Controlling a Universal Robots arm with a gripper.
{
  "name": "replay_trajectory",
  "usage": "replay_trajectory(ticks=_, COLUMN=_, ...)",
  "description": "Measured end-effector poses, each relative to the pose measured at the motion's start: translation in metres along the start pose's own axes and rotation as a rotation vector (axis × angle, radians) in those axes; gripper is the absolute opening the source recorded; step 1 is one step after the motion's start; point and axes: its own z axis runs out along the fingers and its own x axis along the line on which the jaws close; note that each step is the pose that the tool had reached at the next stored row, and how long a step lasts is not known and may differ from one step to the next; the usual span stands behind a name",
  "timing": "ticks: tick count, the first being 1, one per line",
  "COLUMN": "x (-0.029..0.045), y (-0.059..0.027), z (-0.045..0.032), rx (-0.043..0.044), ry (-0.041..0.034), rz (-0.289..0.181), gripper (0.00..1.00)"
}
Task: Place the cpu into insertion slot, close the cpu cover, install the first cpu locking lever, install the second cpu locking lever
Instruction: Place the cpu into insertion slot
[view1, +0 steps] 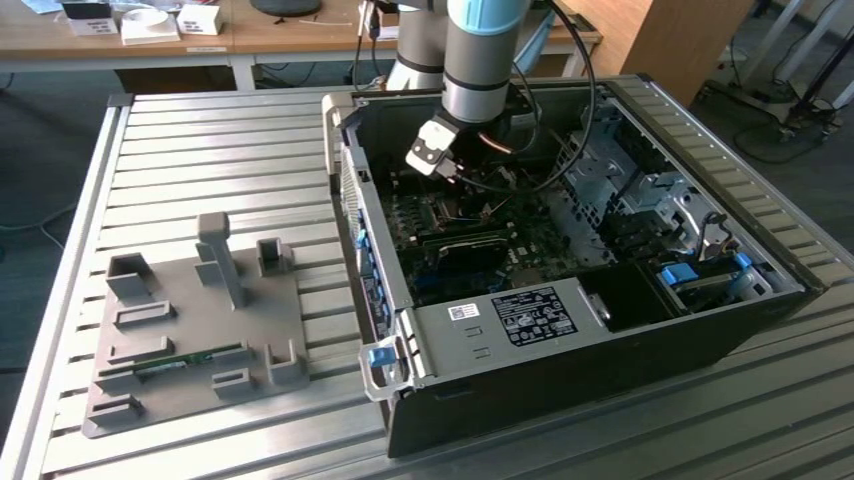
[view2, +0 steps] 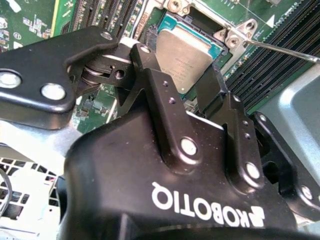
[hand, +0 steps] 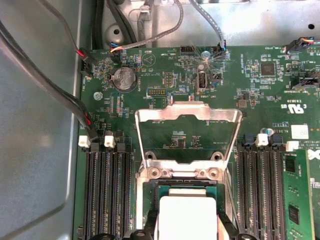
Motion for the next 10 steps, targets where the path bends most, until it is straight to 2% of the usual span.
replay_trajectory(ticks=10, x=0.0014, y=0.0, z=-0.0004, rx=0.0, ry=0.0, rz=0.0, gripper=0.54)
